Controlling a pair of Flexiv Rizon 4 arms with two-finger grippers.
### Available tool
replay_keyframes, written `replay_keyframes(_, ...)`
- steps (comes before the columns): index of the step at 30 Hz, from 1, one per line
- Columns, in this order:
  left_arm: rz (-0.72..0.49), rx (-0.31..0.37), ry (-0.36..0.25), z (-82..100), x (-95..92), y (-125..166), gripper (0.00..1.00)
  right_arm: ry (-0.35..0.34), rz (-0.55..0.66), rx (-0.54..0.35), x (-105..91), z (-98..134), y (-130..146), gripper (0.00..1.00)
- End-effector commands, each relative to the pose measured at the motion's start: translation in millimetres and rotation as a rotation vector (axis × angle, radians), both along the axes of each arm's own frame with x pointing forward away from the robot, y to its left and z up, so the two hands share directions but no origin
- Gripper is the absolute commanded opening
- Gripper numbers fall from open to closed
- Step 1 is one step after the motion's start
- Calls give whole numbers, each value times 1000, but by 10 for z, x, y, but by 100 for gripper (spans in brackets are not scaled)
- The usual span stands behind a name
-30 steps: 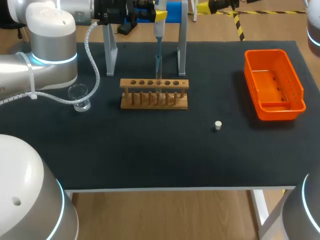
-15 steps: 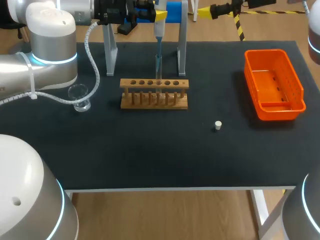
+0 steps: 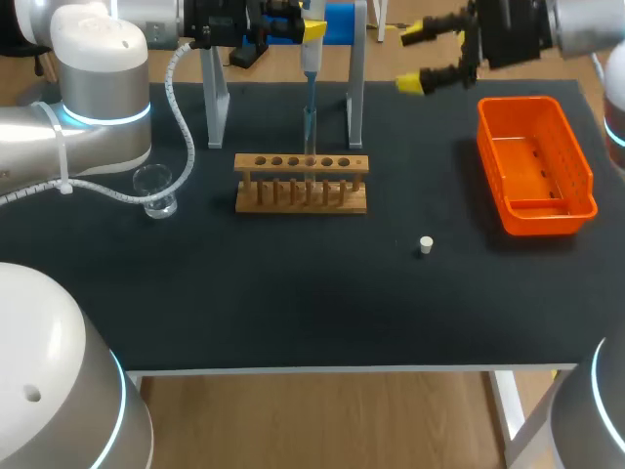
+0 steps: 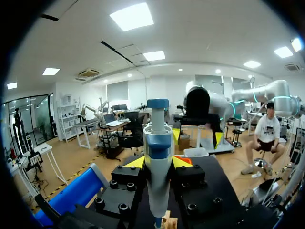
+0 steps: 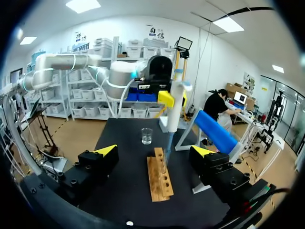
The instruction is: Invert the test tube, pick up the pipette, mount the tip to pipette, aspirate from beaker and dispense into the tube, eject the tip, return the pipette, and cap with the stopper.
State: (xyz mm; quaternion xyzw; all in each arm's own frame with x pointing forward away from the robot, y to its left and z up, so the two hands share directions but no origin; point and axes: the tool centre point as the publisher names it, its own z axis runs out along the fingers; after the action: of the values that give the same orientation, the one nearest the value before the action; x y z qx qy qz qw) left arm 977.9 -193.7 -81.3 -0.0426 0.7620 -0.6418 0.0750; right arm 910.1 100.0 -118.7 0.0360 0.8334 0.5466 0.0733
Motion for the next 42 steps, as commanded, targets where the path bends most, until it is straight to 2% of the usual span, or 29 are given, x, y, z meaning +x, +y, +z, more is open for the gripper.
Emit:
replay_keyframes(1, 2, 0, 0, 4, -2, -3, 0, -45, 19, 41, -42, -264, -16, 100)
replay_keyframes(5, 2, 0, 0, 4, -2, -3, 0, -82, 51, 46, -36, -449, 49, 100)
replay_keyframes(10, 2, 0, 0, 4, -2, -3, 0, -51, 49, 67, 103, -697, 137, 100)
replay_keyframes(14, 2, 0, 0, 4, -2, -3, 0, -55, 88, 47, 208, -877, 252, 100)
replay_keyframes(18, 2, 0, 0, 4, -2, -3, 0, -31, 108, 46, 299, -1030, 385, 100)
replay_keyframes(30, 2, 0, 0, 4, -2, -3, 0, 16, 153, 31, 514, -1360, 697, 100)
replay_keyframes(42, 2, 0, 0, 4, -2, -3, 0, 4, 189, -6, 580, -1578, 983, 100)
